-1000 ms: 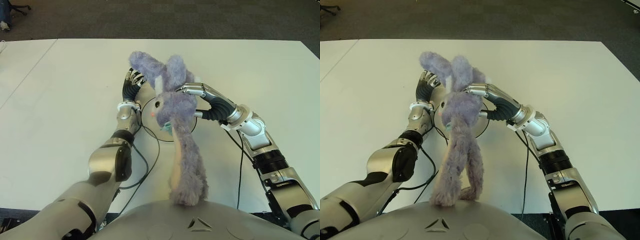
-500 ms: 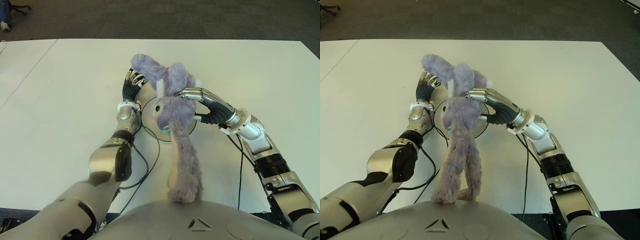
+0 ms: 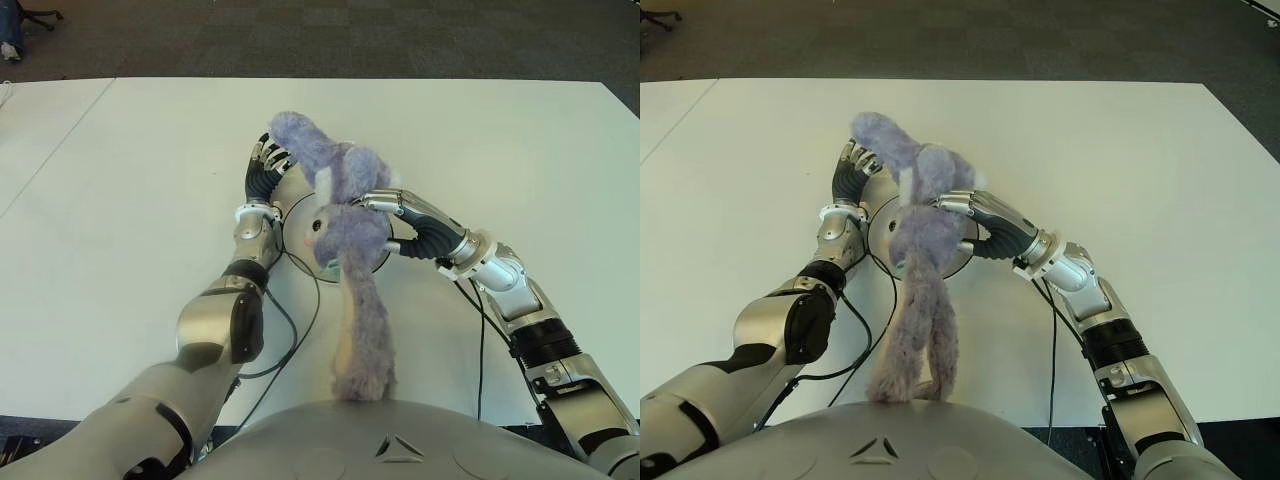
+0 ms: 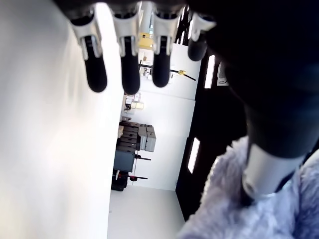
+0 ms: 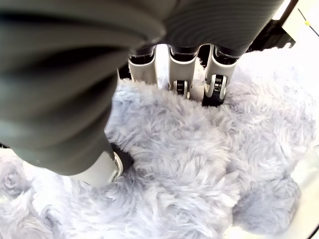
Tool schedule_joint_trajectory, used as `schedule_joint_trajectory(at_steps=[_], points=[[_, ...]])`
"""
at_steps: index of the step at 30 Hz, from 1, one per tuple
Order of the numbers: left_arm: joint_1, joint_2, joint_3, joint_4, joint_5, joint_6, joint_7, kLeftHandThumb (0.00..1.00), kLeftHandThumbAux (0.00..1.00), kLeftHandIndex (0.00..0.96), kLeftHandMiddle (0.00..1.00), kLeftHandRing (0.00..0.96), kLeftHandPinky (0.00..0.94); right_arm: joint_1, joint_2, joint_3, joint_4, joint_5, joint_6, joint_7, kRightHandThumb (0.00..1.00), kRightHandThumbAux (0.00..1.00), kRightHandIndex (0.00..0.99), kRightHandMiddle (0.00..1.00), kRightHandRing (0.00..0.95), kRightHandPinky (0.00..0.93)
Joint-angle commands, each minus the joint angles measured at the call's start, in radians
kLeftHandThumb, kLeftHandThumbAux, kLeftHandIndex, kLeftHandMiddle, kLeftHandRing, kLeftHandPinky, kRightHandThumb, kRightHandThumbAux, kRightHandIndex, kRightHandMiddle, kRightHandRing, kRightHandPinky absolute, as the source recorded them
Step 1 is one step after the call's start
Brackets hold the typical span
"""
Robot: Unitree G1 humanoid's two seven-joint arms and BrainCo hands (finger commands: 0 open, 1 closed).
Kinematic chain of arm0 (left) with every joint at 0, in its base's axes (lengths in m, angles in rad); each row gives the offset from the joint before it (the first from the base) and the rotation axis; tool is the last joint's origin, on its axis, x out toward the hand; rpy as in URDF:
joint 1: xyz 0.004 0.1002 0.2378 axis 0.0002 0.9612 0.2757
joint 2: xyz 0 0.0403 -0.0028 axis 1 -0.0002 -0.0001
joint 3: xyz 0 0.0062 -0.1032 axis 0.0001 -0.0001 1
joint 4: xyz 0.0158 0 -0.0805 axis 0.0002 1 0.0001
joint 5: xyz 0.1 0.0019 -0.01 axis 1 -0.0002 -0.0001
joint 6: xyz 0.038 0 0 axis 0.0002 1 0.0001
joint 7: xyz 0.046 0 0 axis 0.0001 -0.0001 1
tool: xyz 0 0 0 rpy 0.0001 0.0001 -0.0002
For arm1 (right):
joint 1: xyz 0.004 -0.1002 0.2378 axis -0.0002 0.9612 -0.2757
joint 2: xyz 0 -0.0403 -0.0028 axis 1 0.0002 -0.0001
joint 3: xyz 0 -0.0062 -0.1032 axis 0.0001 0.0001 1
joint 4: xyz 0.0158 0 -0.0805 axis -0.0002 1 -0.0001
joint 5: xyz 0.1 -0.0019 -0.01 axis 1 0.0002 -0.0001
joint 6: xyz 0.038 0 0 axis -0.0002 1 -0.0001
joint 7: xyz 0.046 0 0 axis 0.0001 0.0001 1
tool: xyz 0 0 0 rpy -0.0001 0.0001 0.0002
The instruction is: Put the doll into the plate.
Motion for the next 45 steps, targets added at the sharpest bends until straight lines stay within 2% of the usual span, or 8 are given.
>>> schedule_joint_trajectory(at_steps=[1,14,21,25,28,30,32,45], points=[[0.111,-0.017,0.002,0.090,0.001,0.249,0.031,0.000,0.676,0.057,0.184,0.215,0.237,0.048,-0.018,0.035,0.029,-0.079,0.065,0.041,0.695,0.716,0.438,0.866,0.862,0.843],[0.111,-0.018,0.002,0.090,0.002,0.251,0.036,0.000,0.687,0.056,0.178,0.207,0.235,0.044,-0.023,0.048,0.016,-0.080,0.124,0.066,0.696,0.715,0.438,0.855,0.856,0.848],[0.110,-0.019,0.001,0.090,0.003,0.251,0.041,0.000,0.693,0.051,0.170,0.198,0.223,-0.014,-0.066,0.107,0.037,-0.106,0.133,0.163,0.699,0.714,0.439,0.837,0.841,0.824],[0.109,-0.019,0.000,0.090,0.004,0.251,0.044,0.000,0.703,0.062,0.176,0.204,0.235,-0.068,-0.104,0.146,0.065,-0.126,0.108,0.230,0.692,0.715,0.428,0.702,0.699,0.673],[0.107,-0.019,0.000,0.090,0.004,0.253,0.046,0.000,0.700,0.060,0.178,0.208,0.243,-0.149,-0.133,0.170,0.118,-0.116,0.092,0.297,0.676,0.718,0.409,0.456,0.497,0.501],[0.107,-0.020,0.000,0.090,0.004,0.253,0.046,0.000,0.700,0.059,0.182,0.214,0.253,-0.184,-0.144,0.176,0.136,-0.111,0.094,0.321,0.286,0.449,0.184,0.168,0.136,0.140],[0.107,-0.019,0.000,0.090,0.004,0.253,0.046,0.000,0.706,0.062,0.186,0.218,0.256,-0.209,-0.151,0.181,0.146,-0.107,0.099,0.339,0.237,0.431,0.039,0.034,0.026,0.033],[0.107,-0.022,0.005,0.090,-0.001,0.253,0.050,0.000,0.735,0.059,0.178,0.209,0.229,-0.283,-0.178,0.220,0.177,-0.125,0.061,0.398,0.076,0.259,0.000,0.000,0.000,0.000]])
